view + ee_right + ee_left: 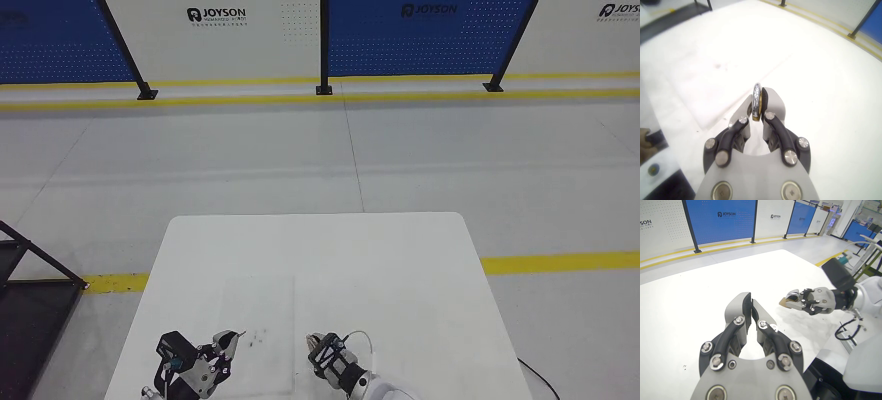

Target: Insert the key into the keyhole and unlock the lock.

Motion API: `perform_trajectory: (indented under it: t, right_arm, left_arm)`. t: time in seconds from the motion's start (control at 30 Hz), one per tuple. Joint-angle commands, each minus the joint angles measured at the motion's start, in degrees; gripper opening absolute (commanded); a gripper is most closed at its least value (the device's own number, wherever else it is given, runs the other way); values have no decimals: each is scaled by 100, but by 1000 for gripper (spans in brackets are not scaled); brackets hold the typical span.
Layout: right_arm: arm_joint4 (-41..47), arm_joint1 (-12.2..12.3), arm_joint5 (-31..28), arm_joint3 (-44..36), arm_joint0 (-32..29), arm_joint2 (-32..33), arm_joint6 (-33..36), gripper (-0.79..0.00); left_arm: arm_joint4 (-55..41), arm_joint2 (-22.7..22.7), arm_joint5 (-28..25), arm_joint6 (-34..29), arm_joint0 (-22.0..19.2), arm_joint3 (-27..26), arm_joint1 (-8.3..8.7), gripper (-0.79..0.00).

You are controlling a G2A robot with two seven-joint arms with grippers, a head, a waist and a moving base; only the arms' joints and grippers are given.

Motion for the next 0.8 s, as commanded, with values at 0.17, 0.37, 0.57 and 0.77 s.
perform_trajectory:
  t: [0.17,0.37,0.57,0.77]
  right_arm:
    - [809,177,-1053,-190,-281,672,-1084,-785]
    - [809,177,-1053,-190,-281,672,-1084,-785]
    - [809,177,-1053,-190,-281,672,-1084,-785]
    - [2000,151,-1634,-249,-180,748,-1387,-785]
  left_arm:
    - [0,0,0,0,0,0,0,-785]
    - [0,0,0,0,0,0,0,-785]
    - [-36,17,11,-33,-33,17,-1,-785]
    - [-409,236,-110,-194,-347,94,-8,-785]
